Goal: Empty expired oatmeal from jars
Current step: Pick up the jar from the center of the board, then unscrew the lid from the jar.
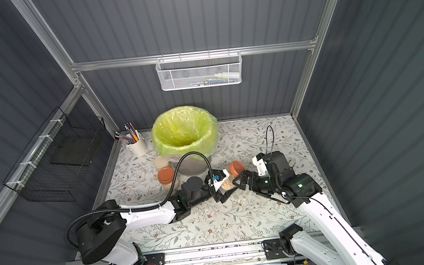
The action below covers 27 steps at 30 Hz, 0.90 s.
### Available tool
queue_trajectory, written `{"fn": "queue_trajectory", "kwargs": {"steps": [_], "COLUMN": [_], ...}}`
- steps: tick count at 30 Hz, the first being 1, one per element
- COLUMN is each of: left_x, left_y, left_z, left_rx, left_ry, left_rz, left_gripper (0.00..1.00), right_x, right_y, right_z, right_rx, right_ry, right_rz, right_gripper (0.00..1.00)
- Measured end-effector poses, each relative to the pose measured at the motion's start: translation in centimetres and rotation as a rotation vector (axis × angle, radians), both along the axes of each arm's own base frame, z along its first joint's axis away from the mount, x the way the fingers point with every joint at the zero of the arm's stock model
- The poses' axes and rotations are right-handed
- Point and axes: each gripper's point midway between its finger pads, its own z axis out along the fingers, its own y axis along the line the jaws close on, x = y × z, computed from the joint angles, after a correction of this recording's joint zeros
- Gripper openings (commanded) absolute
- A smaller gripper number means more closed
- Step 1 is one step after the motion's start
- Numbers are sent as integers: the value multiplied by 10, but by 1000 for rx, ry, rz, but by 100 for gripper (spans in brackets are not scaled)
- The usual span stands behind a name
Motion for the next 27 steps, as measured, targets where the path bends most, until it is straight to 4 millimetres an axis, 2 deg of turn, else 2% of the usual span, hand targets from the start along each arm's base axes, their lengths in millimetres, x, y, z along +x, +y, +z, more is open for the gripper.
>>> {"fn": "queue_trajectory", "kwargs": {"steps": [7,14,18,23,27], "left_x": [-1,0,-1,-1,-1], "left_y": [1,0,1,-1,0], "left_z": [5,16,23,20,14], "left_rx": [-31,-77,-109,-102,-94], "left_ry": [-16,-43,-71,-99,-103], "left_rz": [-1,-2,-6,-11,-12], "left_gripper": [40,40,39,39,39], "right_x": [1,2,2,12,21], "right_y": [2,-1,-4,-8,-10], "right_z": [4,20,38,65,72], "right_rx": [15,37,62,83,77], "right_ry": [6,-1,-5,-3,35], "right_rz": [4,-24,-46,-78,-90], "right_gripper": [99,99,99,99,99]}}
